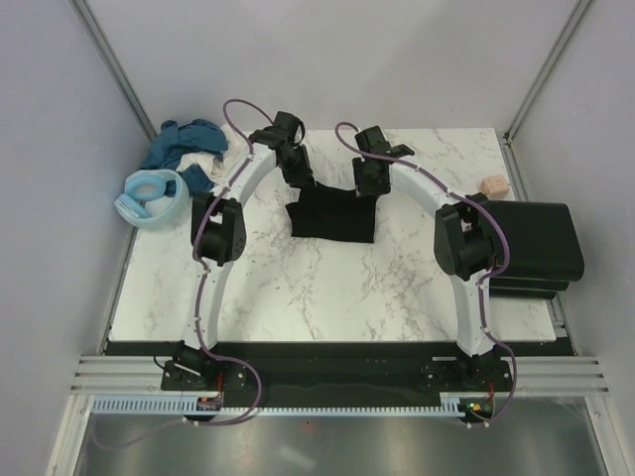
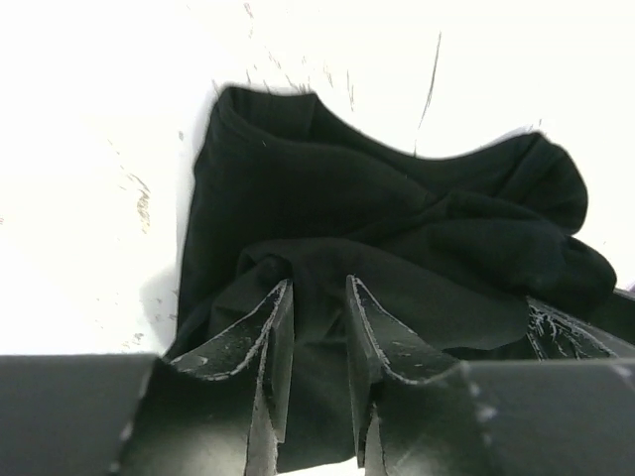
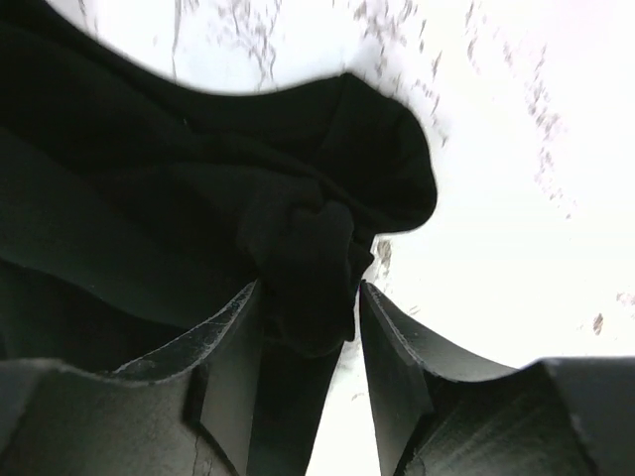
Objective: Fold and stack the t-shirts
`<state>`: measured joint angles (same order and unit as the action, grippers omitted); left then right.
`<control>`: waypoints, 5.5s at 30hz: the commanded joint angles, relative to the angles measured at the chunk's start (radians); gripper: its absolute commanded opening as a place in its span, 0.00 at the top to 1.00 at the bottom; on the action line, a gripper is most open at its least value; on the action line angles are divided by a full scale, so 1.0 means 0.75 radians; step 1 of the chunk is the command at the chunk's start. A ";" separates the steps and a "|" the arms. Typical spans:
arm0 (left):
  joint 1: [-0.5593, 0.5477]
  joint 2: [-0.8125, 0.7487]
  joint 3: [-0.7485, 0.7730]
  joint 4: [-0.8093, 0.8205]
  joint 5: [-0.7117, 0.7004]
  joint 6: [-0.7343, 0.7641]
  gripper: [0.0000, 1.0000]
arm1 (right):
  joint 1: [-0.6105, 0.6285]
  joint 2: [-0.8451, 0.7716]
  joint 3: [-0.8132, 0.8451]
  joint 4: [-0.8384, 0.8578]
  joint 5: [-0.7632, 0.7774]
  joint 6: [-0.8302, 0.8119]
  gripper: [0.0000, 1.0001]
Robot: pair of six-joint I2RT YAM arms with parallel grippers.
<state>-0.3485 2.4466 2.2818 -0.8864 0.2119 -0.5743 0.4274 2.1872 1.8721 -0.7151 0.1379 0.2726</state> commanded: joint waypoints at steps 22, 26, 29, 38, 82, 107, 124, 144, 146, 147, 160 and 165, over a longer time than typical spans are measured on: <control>-0.214 -0.376 -0.418 0.163 0.165 0.242 0.92 | 0.040 -0.282 -0.119 0.053 -0.278 -0.073 1.00; -0.247 -0.323 -0.412 0.186 0.153 0.240 0.98 | 0.040 -0.227 -0.144 0.074 -0.292 -0.087 1.00; -0.251 -0.296 -0.410 0.198 0.143 0.238 0.98 | 0.040 -0.174 -0.134 0.090 -0.280 -0.102 1.00; -0.319 -0.223 -0.529 0.239 0.092 0.267 0.98 | 0.040 0.059 -0.003 0.143 -0.192 -0.057 1.00; -0.131 -0.313 -0.110 0.071 0.155 0.124 0.88 | 0.164 -0.413 0.032 -0.096 -0.167 0.029 1.00; -0.063 -0.053 -0.017 0.073 0.120 0.109 0.98 | 0.177 -0.321 -0.575 0.070 -0.192 -0.008 1.00; -0.067 0.109 -0.066 0.059 0.045 0.072 0.98 | 0.177 -0.333 -0.665 -0.026 -0.075 0.058 1.00; 0.068 -0.149 -0.048 0.106 0.094 0.121 0.82 | 0.162 -0.739 -0.590 -0.047 0.068 0.085 0.80; 0.068 -0.249 -0.148 0.106 0.098 0.144 0.82 | 0.150 -0.663 -0.425 -0.092 0.066 0.050 0.82; 0.068 -0.284 -0.189 0.104 0.096 0.148 0.82 | 0.136 -0.581 -0.378 -0.096 0.066 0.036 0.86; 0.017 -0.538 -0.680 0.208 0.221 0.207 0.98 | 0.031 0.021 0.179 -0.090 0.055 -0.022 1.00; -0.032 -0.534 -0.756 0.233 0.235 0.234 0.98 | 0.023 0.107 0.155 -0.022 0.068 -0.010 1.00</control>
<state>-0.3397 2.0708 1.7485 -0.7666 0.3450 -0.4561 0.4442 2.2494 1.9549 -0.7776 0.1608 0.2676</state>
